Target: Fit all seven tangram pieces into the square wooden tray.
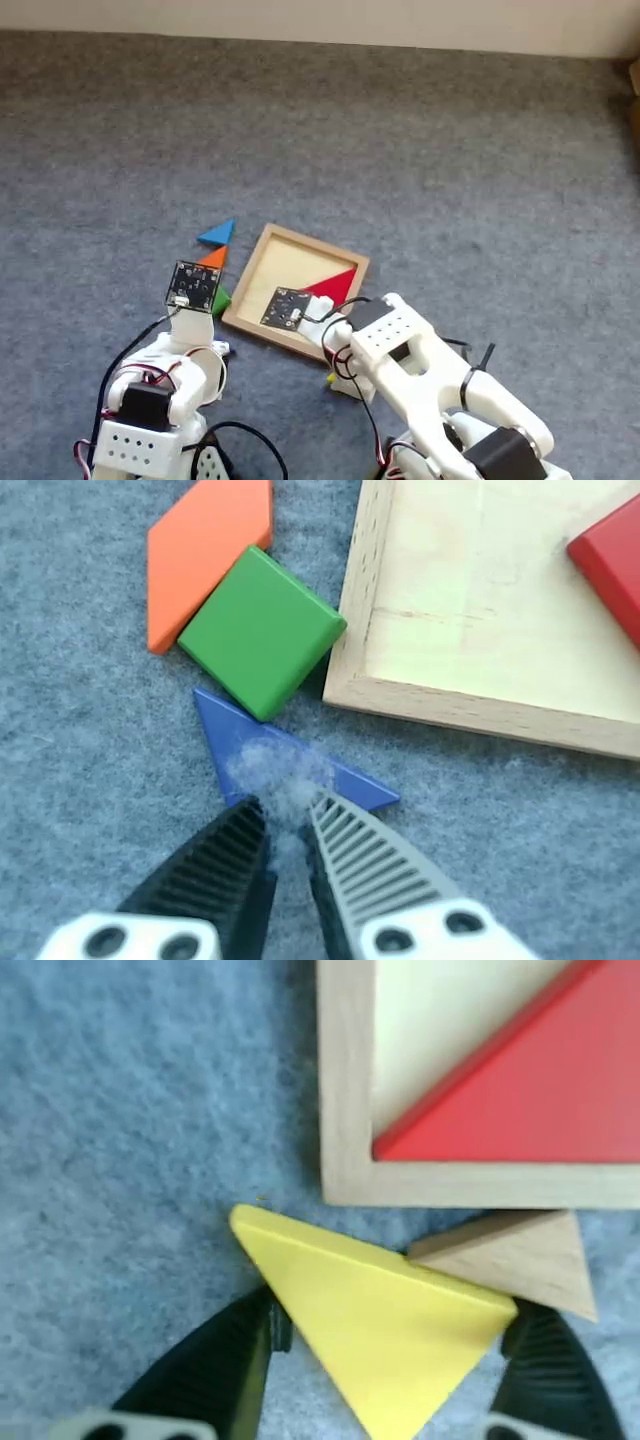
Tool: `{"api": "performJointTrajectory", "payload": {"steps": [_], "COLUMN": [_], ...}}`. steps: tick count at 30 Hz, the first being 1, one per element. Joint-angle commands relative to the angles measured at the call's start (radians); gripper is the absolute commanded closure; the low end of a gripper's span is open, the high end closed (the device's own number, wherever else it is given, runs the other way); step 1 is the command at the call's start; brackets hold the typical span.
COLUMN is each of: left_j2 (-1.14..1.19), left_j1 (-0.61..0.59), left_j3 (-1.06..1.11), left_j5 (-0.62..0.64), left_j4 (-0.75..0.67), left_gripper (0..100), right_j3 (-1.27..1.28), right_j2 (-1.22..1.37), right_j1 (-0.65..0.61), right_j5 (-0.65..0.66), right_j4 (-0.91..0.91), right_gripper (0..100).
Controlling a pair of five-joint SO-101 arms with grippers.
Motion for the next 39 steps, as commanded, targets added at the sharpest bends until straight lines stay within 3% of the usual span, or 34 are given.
{"api": "performJointTrajectory", "payload": {"steps": [1,10,18,26,33,39], "left_j2": [-0.039,-0.039,-0.039,-0.039,-0.039,-0.039], "left_j1": [-0.001,-0.001,-0.001,-0.001,-0.001,-0.001], "left_j3": [0.021,0.021,0.021,0.021,0.021,0.021], "left_j5": [0.011,0.011,0.011,0.011,0.011,0.011], "left_j4": [0.005,0.005,0.005,0.005,0.005,0.005], "left_gripper": [98,98,98,98,98,98], "right_j3": [-0.008,-0.010,0.024,0.186,0.257,0.252], "right_j2": [-0.004,-0.021,-0.275,-0.535,-0.611,-0.610], "right_j1": [-0.007,0.096,0.124,0.119,0.119,0.119], "right_j5": [0.014,0.012,0.008,0.008,0.006,-0.114], "right_j4": [-0.084,-0.076,0.036,-0.018,-0.082,-0.035], "right_gripper": [78.7,79.3,79.4,79.4,81.5,79.9]}}
